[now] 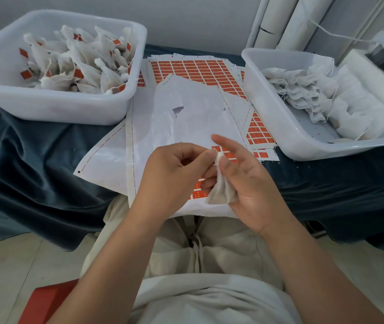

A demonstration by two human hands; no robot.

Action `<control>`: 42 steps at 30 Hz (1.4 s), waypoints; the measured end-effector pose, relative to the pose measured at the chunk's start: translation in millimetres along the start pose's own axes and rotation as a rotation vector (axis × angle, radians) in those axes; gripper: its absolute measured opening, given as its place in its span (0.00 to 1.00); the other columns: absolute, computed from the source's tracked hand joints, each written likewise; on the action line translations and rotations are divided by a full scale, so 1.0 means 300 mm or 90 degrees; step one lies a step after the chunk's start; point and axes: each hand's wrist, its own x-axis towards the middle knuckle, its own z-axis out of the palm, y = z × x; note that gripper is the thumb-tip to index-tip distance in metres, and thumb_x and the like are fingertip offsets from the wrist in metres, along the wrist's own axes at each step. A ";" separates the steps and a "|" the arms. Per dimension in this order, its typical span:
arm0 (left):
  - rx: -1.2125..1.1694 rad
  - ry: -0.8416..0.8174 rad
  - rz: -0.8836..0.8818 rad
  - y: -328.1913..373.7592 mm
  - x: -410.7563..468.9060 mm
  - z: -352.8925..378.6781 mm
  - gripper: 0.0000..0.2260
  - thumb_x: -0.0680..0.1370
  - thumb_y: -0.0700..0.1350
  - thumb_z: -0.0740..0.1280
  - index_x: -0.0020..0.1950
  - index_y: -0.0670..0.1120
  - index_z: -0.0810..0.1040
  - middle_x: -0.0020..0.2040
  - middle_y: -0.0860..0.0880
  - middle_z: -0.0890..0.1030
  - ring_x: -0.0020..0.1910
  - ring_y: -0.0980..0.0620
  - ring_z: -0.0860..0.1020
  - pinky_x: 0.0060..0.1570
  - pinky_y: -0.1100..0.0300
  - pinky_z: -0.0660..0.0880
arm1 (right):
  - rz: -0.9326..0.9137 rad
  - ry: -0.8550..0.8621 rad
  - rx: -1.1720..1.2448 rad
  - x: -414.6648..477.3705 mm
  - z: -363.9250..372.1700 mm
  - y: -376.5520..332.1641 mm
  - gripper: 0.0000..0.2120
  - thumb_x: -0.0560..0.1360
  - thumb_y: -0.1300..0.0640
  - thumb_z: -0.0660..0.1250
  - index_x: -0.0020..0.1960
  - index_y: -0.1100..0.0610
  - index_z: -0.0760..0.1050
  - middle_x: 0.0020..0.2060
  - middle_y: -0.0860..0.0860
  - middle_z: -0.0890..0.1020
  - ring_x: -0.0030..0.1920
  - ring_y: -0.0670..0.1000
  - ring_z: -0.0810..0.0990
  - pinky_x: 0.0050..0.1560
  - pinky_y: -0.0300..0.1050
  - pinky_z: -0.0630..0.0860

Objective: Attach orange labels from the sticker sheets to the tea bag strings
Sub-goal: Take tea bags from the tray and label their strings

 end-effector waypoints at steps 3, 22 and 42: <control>0.006 -0.001 0.009 0.000 -0.002 0.005 0.08 0.81 0.47 0.72 0.43 0.52 0.88 0.37 0.54 0.86 0.36 0.59 0.84 0.36 0.71 0.76 | -0.077 0.055 -0.159 -0.012 0.010 0.006 0.17 0.79 0.43 0.72 0.65 0.48 0.83 0.55 0.55 0.87 0.55 0.56 0.87 0.57 0.54 0.84; 0.215 -0.005 0.111 0.011 0.006 -0.049 0.09 0.81 0.53 0.71 0.40 0.61 0.81 0.42 0.67 0.83 0.41 0.65 0.82 0.33 0.74 0.73 | -0.026 0.180 0.006 0.004 0.007 -0.009 0.04 0.76 0.49 0.73 0.47 0.48 0.84 0.36 0.50 0.82 0.37 0.46 0.82 0.49 0.42 0.81; 0.257 0.029 0.094 -0.011 0.048 -0.104 0.07 0.79 0.59 0.70 0.41 0.64 0.80 0.43 0.71 0.81 0.43 0.68 0.81 0.33 0.77 0.71 | 0.084 0.032 -0.066 0.008 -0.048 -0.038 0.04 0.78 0.51 0.74 0.46 0.50 0.85 0.41 0.53 0.85 0.42 0.50 0.84 0.50 0.43 0.81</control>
